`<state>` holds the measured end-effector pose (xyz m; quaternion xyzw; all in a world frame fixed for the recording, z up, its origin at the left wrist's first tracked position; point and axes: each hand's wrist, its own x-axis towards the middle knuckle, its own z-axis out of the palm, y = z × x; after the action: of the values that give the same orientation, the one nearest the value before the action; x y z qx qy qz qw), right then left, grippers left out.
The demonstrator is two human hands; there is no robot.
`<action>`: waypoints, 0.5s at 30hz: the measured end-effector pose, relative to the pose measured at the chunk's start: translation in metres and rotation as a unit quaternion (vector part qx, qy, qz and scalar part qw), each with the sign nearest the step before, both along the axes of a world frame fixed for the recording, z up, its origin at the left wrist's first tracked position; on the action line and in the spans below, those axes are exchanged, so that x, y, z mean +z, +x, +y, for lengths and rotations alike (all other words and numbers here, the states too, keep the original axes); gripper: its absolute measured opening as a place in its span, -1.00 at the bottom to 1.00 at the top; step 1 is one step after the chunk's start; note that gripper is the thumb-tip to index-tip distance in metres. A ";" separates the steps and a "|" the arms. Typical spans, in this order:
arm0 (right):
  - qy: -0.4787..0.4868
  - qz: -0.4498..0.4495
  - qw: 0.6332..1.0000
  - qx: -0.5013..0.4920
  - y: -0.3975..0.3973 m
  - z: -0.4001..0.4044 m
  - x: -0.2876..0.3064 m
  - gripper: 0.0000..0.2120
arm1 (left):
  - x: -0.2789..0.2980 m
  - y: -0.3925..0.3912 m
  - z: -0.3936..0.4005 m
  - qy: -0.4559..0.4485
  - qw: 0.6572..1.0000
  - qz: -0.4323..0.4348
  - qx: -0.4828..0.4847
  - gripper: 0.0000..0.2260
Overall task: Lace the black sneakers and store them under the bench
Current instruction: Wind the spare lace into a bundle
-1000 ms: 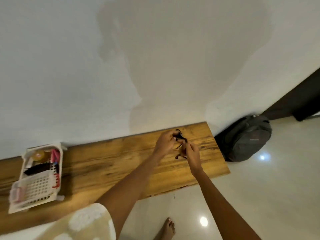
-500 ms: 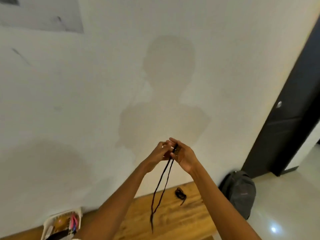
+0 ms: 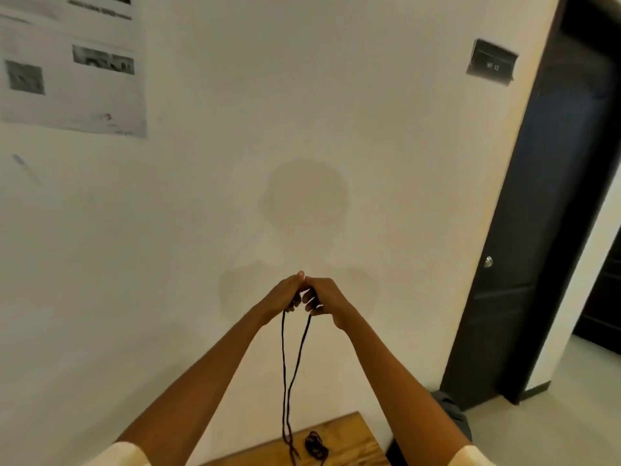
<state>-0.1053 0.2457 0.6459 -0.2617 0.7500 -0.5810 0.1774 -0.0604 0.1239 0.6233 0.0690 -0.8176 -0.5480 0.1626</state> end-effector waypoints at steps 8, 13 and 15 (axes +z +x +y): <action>0.100 0.034 0.993 -0.044 -0.071 0.030 -0.036 -0.74 | 0.007 -0.020 -0.024 -0.144 0.989 -0.041 -0.009 -0.71; 0.000 0.121 0.991 0.051 -0.081 0.016 -0.035 -0.61 | 0.017 -0.052 -0.009 -0.191 0.981 -0.041 -0.005 -0.72; -0.030 0.116 0.992 0.045 -0.089 0.009 -0.029 -0.71 | 0.019 -0.066 -0.006 -0.181 0.982 -0.047 0.001 -0.69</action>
<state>-0.1942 0.2552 0.6171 -0.3664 0.7353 -0.5600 0.1074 -0.1263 0.1175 0.6419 0.0650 -0.9100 -0.3866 0.1347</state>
